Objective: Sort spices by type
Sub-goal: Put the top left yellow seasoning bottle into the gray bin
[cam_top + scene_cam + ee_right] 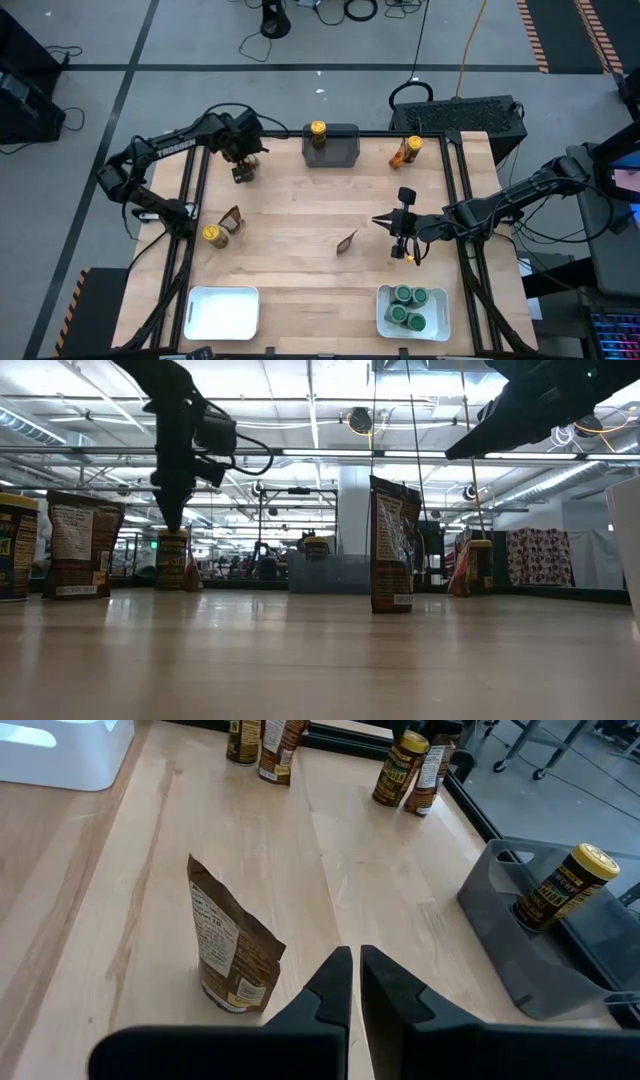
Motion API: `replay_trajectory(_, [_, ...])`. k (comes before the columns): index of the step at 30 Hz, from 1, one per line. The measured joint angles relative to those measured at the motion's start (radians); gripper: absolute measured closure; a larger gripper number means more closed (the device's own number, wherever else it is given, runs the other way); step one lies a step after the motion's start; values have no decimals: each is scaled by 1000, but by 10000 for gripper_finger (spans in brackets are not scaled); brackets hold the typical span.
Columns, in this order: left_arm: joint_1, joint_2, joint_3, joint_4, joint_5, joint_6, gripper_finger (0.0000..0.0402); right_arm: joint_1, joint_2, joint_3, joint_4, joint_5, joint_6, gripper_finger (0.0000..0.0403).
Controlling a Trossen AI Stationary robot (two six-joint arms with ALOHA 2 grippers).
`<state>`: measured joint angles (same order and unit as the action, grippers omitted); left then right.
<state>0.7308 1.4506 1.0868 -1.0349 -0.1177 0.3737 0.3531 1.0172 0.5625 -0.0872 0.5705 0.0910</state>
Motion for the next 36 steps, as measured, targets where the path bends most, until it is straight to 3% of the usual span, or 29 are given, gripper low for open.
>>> replay_trajectory(7, [10, 2, -16, 77, 5, 29, 114, 0, 0, 0, 0, 0, 15, 397])
replay_trajectory(25, [62, 2, -20, 54, 50, -26, 114, 0, 0, 0, 1, 0, 28, 397])
replay_trajectory(36, [62, 3, -128, 122, 73, -28, 114, 0, 0, 0, 1, 0, 28, 397])
